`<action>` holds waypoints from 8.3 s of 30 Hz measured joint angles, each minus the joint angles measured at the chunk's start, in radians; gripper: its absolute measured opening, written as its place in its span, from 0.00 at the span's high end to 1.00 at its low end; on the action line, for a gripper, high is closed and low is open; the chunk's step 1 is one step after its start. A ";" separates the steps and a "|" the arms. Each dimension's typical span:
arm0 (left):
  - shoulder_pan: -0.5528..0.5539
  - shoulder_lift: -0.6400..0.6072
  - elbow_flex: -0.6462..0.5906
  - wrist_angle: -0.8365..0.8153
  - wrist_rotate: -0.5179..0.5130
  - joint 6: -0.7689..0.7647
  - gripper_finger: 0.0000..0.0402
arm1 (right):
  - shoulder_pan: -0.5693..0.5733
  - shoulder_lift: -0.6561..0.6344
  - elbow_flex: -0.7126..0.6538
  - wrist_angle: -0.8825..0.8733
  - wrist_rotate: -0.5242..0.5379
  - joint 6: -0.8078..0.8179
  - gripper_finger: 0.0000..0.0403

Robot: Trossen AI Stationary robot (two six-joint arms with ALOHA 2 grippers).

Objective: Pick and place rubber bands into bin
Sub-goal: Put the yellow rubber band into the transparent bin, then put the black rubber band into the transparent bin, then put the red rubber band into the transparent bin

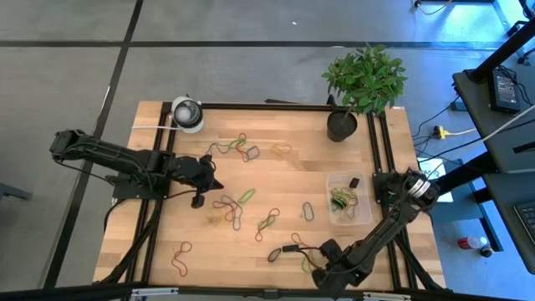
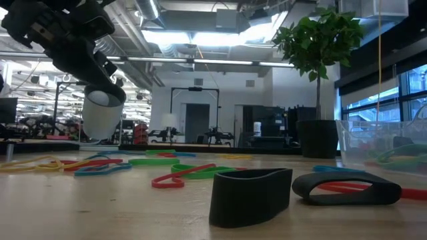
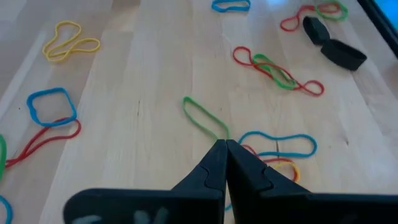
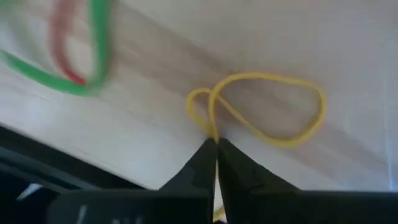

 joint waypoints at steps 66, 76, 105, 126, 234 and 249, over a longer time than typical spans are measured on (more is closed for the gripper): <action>-0.063 0.506 0.349 0.105 -0.146 -0.006 0.99 | -0.446 -1.157 -0.555 -0.354 0.417 -0.665 0.98; -0.113 0.864 0.755 -0.107 -0.047 0.017 0.86 | -0.571 -1.373 -0.609 -0.323 0.418 -1.140 0.97; -0.343 1.464 1.342 -0.440 0.007 -0.099 0.77 | -0.605 -1.594 -0.610 -0.492 0.407 -1.393 0.98; -0.079 1.276 1.341 -0.286 -0.153 0.081 0.99 | -0.605 -1.597 -0.610 -0.492 0.408 -1.420 0.98; -0.291 0.056 -0.089 0.265 -0.264 -0.449 0.99 | -0.654 0.119 0.143 0.170 0.115 -1.545 0.69; -0.317 0.023 -0.116 0.267 -0.290 -0.467 0.99 | -0.622 0.092 0.135 0.073 0.133 -1.446 0.99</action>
